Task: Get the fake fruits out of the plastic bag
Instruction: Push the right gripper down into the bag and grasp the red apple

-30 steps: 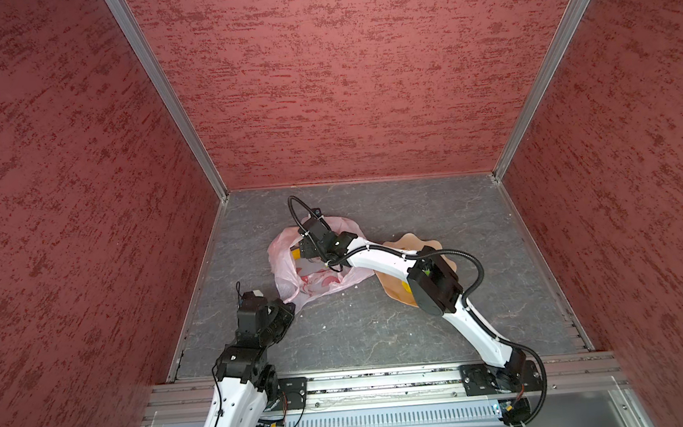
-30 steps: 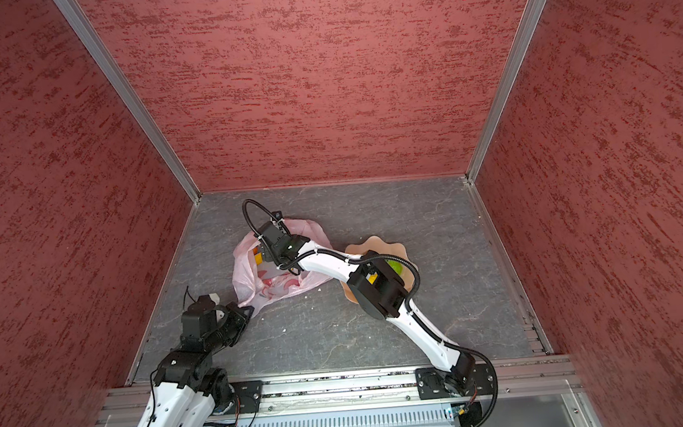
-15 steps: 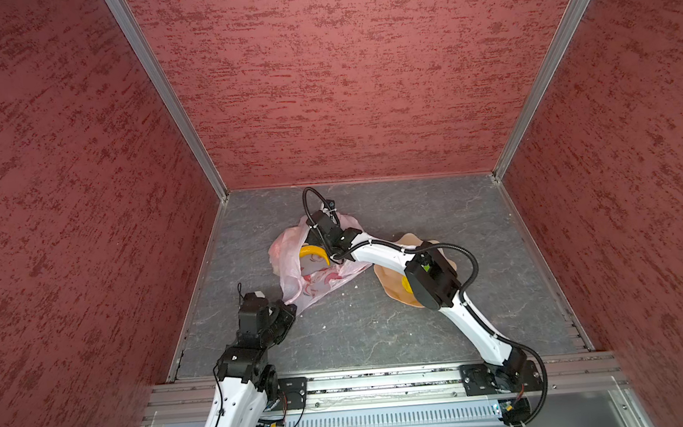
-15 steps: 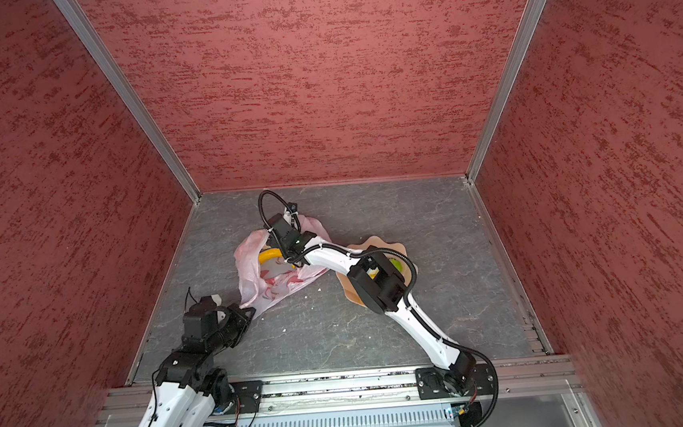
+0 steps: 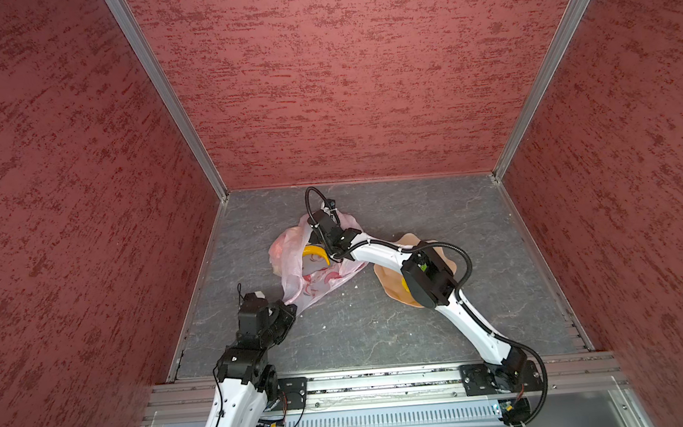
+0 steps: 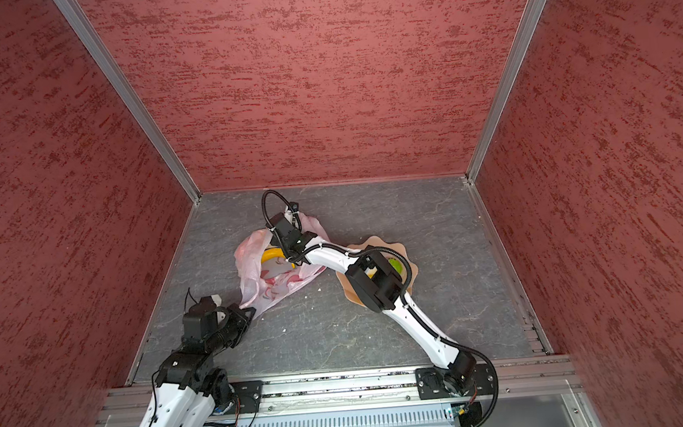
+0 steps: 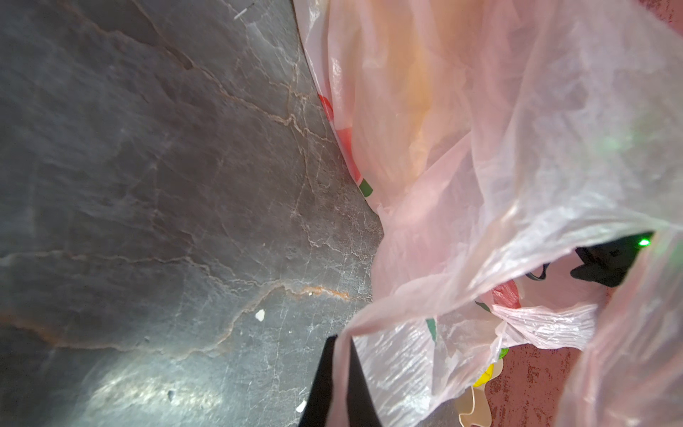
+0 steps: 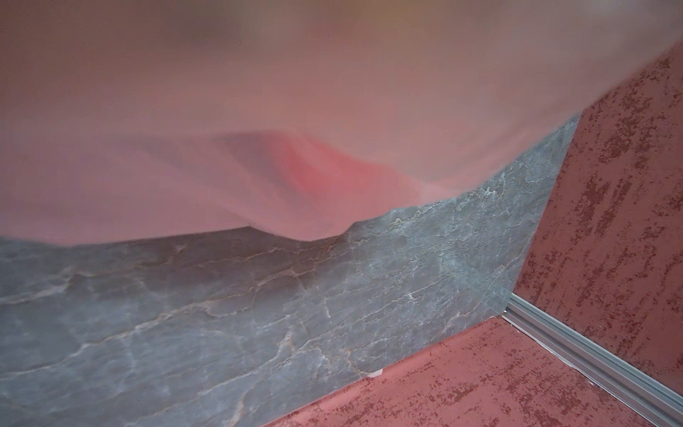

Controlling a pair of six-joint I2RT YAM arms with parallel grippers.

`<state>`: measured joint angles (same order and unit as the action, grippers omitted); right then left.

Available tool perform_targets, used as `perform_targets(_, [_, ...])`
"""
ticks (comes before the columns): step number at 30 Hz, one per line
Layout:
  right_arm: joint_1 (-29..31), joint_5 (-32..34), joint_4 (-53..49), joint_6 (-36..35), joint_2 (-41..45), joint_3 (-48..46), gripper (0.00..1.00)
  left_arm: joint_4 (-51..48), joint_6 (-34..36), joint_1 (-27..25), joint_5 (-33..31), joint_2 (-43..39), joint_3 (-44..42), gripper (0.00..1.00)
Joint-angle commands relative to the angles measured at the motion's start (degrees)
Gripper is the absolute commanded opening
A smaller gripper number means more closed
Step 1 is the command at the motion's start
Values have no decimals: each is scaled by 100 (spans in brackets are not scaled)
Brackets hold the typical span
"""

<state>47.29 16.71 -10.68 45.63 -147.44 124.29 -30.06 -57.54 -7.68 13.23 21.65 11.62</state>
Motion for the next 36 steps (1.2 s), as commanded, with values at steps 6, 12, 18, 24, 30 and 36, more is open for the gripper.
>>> perform_targets(6, [-132, -159, 172, 210, -337, 323, 79, -53, -13, -23, 16, 14, -46, 0])
perform_targets(12, [-136, -190, 201, 212, -366, 321, 71, -19, -28, -27, 15, 37, -72, 0])
perform_targets(18, [-132, -249, 189, 171, -340, 274, 59, -14, -35, -23, 11, 32, -71, 0])
perform_targets(24, [-110, -332, 480, 117, 62, -324, 52, 69, -81, -22, -26, 24, -72, 0])
perform_targets(30, [28, -405, 839, -58, 731, -1219, 50, 208, -46, -19, -101, 128, 48, 0])
perform_targets(36, [164, -597, 1056, -256, 1492, -2171, 50, 368, -10, -15, -137, 256, 119, 0])
